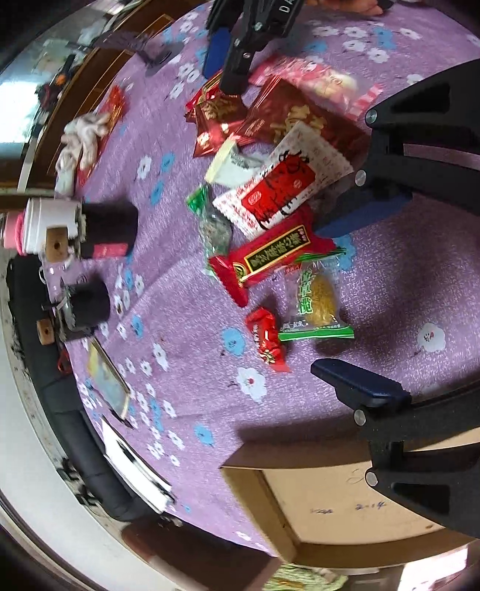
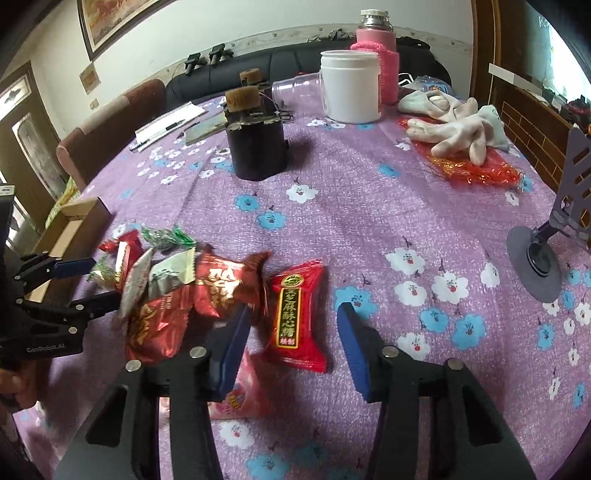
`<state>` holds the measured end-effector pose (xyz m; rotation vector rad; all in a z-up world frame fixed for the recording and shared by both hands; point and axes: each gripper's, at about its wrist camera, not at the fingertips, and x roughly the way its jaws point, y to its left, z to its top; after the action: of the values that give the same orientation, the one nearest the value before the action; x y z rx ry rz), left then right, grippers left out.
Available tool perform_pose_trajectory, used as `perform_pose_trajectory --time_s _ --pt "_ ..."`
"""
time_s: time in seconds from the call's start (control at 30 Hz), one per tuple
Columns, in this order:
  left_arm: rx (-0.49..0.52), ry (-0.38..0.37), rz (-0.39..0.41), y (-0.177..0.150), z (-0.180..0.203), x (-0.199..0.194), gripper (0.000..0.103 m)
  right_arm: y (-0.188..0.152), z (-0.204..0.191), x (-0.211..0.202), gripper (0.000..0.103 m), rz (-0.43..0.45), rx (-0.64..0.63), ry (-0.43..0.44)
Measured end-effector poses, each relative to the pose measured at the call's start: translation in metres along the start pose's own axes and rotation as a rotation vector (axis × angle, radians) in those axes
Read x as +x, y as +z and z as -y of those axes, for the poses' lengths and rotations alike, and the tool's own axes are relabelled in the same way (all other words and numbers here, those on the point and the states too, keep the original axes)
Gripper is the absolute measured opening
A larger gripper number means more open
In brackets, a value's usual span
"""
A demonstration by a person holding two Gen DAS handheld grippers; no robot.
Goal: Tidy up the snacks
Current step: 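Grasp the green-wrapped cake with the left gripper while the right grasps the red pastry bar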
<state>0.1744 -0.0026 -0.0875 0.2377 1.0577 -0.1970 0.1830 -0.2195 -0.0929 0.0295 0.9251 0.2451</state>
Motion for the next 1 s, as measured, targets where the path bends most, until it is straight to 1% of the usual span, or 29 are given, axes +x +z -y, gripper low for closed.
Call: perform_pose_trajectory --time_s 0.13,0.23,0.33,0.37,0.4,0.43,0.47,0.5,0.53,0.57,0.83,1.0 --pt "-0.058 -0.014 0.005 0.001 -0.005 0.003 0.072 0.002 0.002 0.005 0.047 -0.007 -0.001 -0.009" --pt "-0.074 -0.039 0.005 0.001 -0.003 0.005 0.072 0.004 0.000 0.007 0.047 -0.012 -0.014 -0.022" --pt "-0.085 -0.042 0.018 0.001 -0.002 0.005 0.072 0.004 -0.003 0.008 0.047 -0.011 -0.037 -0.045" --pt "-0.090 -0.043 0.024 0.001 -0.002 0.005 0.071 0.004 -0.004 0.008 0.045 -0.008 -0.042 -0.056" --pt "-0.094 -0.044 0.031 0.001 -0.002 0.005 0.065 0.003 -0.004 0.008 0.038 -0.006 -0.043 -0.065" --pt "-0.094 -0.042 0.039 0.001 -0.001 0.004 0.061 0.003 -0.003 0.007 0.030 -0.003 -0.040 -0.067" --pt "-0.095 -0.043 0.043 0.001 0.000 0.003 0.053 0.003 -0.002 0.006 0.026 -0.003 -0.032 -0.062" --pt "-0.099 -0.049 0.045 0.001 -0.001 0.002 0.051 0.002 0.000 0.006 0.022 -0.003 -0.025 -0.059" --pt "-0.105 -0.057 0.046 0.001 -0.002 0.002 0.050 0.002 0.002 0.005 0.022 -0.002 -0.019 -0.058" --pt "-0.112 -0.065 0.051 0.001 -0.003 0.002 0.046 0.002 0.002 0.004 0.022 0.000 -0.018 -0.060" --pt "-0.137 -0.116 0.065 -0.004 -0.004 -0.004 0.043 -0.001 0.004 -0.008 0.021 0.025 0.004 -0.034" --pt "-0.141 -0.126 0.090 -0.007 -0.002 -0.015 0.043 -0.002 0.004 -0.021 0.021 0.050 0.013 -0.019"
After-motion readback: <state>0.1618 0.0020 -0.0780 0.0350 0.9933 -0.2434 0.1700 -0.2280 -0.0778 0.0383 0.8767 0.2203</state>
